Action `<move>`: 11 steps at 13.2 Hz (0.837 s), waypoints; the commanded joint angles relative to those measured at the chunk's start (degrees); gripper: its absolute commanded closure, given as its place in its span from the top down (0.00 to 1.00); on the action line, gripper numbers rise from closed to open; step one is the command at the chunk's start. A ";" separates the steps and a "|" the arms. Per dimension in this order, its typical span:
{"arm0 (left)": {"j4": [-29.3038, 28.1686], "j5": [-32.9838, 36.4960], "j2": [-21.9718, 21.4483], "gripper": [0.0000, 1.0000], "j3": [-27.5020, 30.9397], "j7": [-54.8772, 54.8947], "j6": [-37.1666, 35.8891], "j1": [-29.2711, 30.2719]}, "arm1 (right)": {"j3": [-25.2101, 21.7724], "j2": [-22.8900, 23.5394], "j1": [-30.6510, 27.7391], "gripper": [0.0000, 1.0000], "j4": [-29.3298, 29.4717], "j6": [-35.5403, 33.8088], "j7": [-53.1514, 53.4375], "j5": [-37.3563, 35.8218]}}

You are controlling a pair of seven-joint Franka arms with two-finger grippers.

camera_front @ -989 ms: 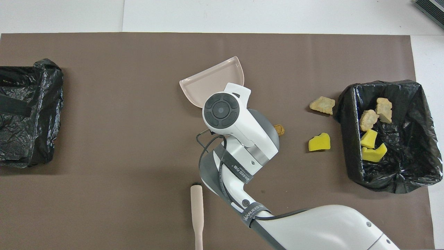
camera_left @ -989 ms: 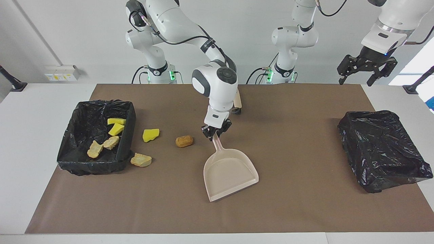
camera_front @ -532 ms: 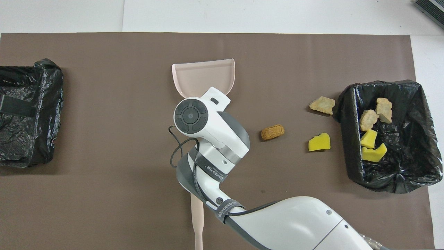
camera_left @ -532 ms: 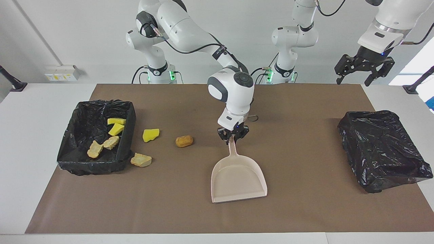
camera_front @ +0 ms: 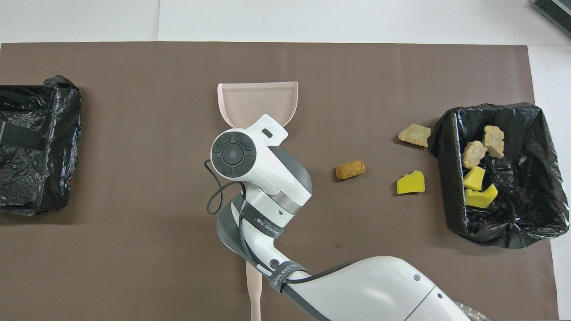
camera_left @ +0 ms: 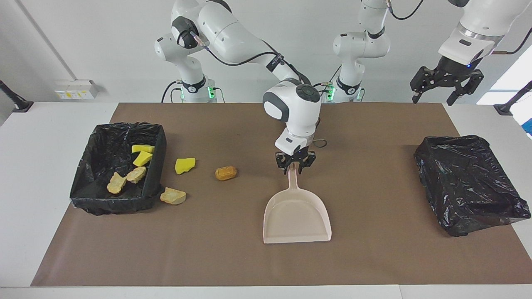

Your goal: Sweep and dump trash in bin

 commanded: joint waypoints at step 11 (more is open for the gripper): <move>0.63 0.13 4.93 1.00 -1.64 -2.13 9.26 -1.09 | 0.44 -27.02 6.37 1.00 -28.64 -2.25 10.74 12.10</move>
